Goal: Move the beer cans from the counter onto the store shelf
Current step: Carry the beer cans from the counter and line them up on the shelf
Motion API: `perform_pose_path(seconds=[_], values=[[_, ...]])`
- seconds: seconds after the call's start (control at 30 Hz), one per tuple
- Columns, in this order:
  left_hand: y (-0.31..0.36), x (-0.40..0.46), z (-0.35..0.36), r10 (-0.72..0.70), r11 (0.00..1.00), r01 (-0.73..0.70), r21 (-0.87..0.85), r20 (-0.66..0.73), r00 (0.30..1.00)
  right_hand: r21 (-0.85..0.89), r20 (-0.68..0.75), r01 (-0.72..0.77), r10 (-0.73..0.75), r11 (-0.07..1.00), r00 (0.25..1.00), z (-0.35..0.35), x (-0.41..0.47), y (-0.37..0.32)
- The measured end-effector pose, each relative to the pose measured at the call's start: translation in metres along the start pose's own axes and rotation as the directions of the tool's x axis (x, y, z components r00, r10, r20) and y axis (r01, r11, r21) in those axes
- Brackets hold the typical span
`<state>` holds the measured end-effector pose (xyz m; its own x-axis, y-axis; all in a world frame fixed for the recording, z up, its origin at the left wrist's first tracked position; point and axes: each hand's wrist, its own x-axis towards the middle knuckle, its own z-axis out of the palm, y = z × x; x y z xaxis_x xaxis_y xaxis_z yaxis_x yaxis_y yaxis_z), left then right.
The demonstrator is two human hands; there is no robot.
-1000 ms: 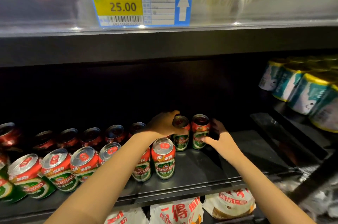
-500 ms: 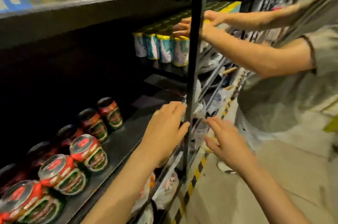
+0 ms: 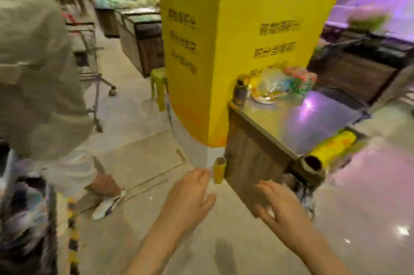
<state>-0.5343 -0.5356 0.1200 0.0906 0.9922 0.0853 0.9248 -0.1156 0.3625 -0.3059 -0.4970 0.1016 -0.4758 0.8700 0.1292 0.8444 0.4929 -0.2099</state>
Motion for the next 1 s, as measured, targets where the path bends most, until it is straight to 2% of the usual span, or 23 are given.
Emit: perform_pose_path(seconds=[0.13,0.23,0.33,0.7,0.9,1.0], values=[[0.113,0.055,0.056,0.149,0.98,-0.137,-0.146,0.072,0.986,0.011,-0.035,-0.235,0.236,0.972,0.971,-0.033,-0.068,0.111],[0.173,0.086,0.087,0.183,0.959,-0.156,-0.238,0.097,0.978,0.07,-0.019,-0.371,0.373,0.926,0.928,-0.048,-0.101,0.174],[0.212,0.117,0.111,0.196,0.945,-0.153,-0.289,0.125,0.973,0.156,-0.001,-0.443,0.449,0.883,0.894,-0.057,-0.11,0.22],[0.271,0.293,0.179,0.109,0.952,-0.035,-0.304,0.231,0.967,0.265,-0.002,-0.446,0.463,0.855,0.886,-0.09,-0.024,0.387],[0.326,0.408,0.211,0.159,0.952,-0.093,-0.292,0.211,0.964,0.286,-0.044,-0.548,0.582,0.786,0.812,-0.117,-0.002,0.505],[0.372,0.455,0.225,0.215,0.943,-0.153,-0.294,0.189,0.958,0.3,-0.053,-0.561,0.601,0.771,0.798,-0.126,0.007,0.559]])
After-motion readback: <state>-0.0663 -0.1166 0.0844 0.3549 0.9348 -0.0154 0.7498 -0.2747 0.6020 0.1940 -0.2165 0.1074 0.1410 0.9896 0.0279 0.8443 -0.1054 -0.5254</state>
